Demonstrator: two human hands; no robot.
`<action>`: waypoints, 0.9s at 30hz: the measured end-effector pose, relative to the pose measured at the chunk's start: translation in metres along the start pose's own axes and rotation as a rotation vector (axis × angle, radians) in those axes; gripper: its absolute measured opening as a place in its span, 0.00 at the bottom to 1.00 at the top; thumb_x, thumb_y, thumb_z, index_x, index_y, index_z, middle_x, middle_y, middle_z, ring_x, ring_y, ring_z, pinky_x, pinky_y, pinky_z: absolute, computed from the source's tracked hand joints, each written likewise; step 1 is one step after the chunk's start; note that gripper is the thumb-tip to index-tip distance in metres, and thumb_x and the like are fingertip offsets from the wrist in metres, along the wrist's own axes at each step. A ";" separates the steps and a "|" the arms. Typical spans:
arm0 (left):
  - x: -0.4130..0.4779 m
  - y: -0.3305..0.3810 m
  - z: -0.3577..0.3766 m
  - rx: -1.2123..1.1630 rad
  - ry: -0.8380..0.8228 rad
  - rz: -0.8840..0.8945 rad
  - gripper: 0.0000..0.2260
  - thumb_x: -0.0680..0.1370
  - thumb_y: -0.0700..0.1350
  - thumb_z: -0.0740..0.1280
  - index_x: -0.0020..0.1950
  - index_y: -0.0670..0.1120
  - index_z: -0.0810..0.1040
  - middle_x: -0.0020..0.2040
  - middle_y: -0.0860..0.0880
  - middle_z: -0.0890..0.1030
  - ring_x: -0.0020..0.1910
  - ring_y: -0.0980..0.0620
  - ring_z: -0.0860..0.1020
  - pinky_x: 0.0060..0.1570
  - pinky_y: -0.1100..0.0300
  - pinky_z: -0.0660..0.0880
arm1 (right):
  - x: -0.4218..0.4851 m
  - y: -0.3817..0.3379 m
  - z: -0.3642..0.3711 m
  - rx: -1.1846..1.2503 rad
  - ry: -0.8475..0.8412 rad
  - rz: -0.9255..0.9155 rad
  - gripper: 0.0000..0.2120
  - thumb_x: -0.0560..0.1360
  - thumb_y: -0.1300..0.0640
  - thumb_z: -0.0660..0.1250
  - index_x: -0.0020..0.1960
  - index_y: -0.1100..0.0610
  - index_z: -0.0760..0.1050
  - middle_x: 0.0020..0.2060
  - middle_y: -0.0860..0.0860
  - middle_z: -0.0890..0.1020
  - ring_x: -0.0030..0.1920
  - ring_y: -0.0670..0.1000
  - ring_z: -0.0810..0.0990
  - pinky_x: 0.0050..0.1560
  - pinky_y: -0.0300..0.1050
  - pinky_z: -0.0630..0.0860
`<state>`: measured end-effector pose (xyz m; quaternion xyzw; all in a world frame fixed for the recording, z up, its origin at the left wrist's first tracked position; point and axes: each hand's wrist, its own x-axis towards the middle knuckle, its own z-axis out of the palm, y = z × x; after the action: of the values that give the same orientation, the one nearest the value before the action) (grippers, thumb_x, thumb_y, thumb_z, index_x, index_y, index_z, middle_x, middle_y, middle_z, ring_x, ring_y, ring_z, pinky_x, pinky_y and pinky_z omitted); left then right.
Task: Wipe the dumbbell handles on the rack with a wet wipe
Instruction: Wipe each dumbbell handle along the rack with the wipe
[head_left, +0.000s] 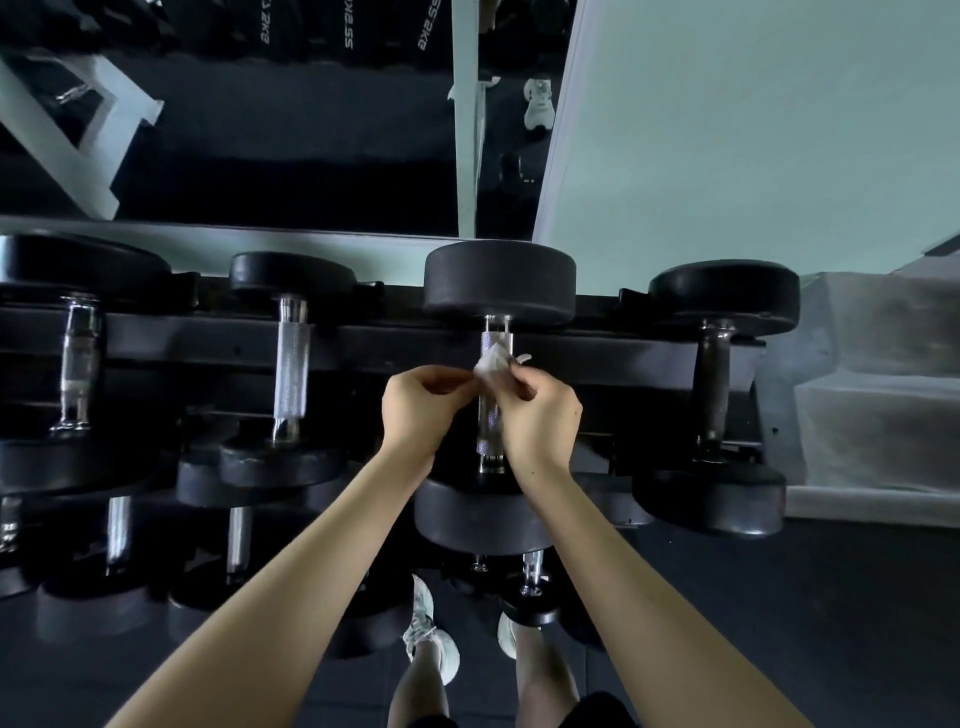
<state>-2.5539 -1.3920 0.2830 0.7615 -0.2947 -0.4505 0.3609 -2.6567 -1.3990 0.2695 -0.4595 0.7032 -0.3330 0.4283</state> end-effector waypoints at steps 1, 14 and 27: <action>-0.002 -0.002 0.001 -0.005 -0.008 -0.023 0.04 0.69 0.42 0.76 0.41 0.45 0.84 0.35 0.52 0.82 0.35 0.58 0.80 0.39 0.67 0.75 | 0.000 0.001 -0.002 -0.028 -0.012 -0.006 0.19 0.74 0.42 0.68 0.43 0.58 0.82 0.26 0.43 0.73 0.29 0.42 0.70 0.31 0.30 0.66; 0.016 0.012 0.005 0.002 -0.028 0.053 0.05 0.69 0.46 0.76 0.37 0.49 0.81 0.35 0.52 0.82 0.36 0.54 0.79 0.41 0.60 0.76 | -0.001 -0.010 0.003 0.144 0.043 0.128 0.10 0.75 0.50 0.70 0.41 0.56 0.83 0.25 0.43 0.76 0.28 0.40 0.69 0.30 0.31 0.66; 0.013 -0.002 0.002 -0.021 -0.018 -0.021 0.07 0.70 0.46 0.75 0.35 0.46 0.80 0.31 0.48 0.81 0.31 0.54 0.79 0.39 0.57 0.77 | -0.004 -0.015 0.012 -0.084 0.059 0.009 0.13 0.75 0.56 0.68 0.58 0.58 0.78 0.46 0.49 0.83 0.44 0.43 0.77 0.41 0.24 0.68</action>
<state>-2.5498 -1.4013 0.2747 0.7567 -0.2852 -0.4641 0.3615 -2.6397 -1.4016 0.2789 -0.4638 0.7310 -0.3147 0.3892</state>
